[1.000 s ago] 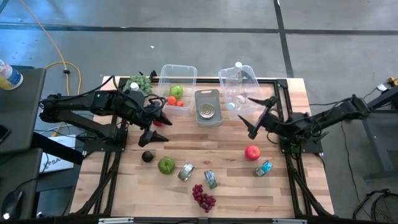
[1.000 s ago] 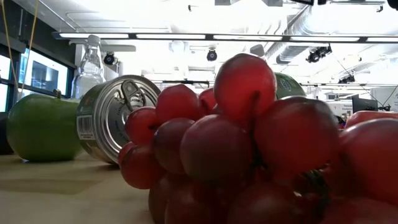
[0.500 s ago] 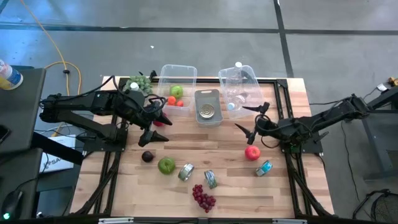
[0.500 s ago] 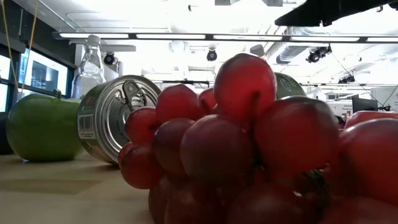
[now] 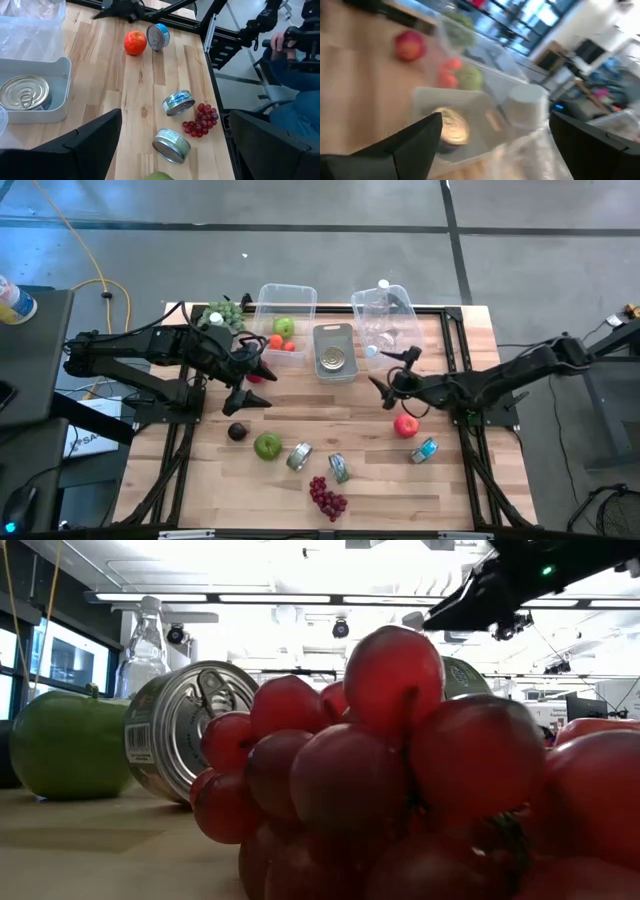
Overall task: Pick & Place Food Item
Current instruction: Put the bottom plastic bottle into the right transparent bin
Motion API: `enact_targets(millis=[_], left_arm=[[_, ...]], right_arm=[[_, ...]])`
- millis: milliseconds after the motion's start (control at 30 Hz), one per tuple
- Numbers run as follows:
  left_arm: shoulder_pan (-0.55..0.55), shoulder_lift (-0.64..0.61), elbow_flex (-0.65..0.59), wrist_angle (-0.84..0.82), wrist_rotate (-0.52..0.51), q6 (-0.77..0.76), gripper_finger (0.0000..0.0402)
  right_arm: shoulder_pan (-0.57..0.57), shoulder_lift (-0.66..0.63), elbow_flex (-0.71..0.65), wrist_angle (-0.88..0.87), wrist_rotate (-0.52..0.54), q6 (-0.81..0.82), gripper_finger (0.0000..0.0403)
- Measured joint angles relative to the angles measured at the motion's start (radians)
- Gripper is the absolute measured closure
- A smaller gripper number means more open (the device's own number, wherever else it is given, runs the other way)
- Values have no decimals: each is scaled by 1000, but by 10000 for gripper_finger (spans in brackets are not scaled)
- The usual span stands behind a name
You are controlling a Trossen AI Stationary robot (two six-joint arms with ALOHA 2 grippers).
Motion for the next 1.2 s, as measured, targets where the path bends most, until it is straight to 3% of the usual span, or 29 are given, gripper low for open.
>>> enact_targets(millis=[200, 400, 533, 700, 900, 1200], left_arm=[[0, 0, 0, 0, 0, 33, 44], [0, 0, 0, 0, 0, 33, 44], [0, 0, 0, 0, 0, 33, 44], [0, 0, 0, 0, 0, 29, 44], [0, 0, 0, 0, 0, 28, 44], [0, 1, 0, 0, 0, 9, 44]], right_arm=[[-82, 87, 0, 190, 26, -107, 62], [-166, 158, 0, 208, -52, -122, 93], [-197, 200, 0, 238, -44, -126, 121], [-200, 203, 0, 275, -36, -130, 178], [-200, 179, 0, 324, 54, -142, 284], [-200, 177, 0, 497, 165, -217, 286]])
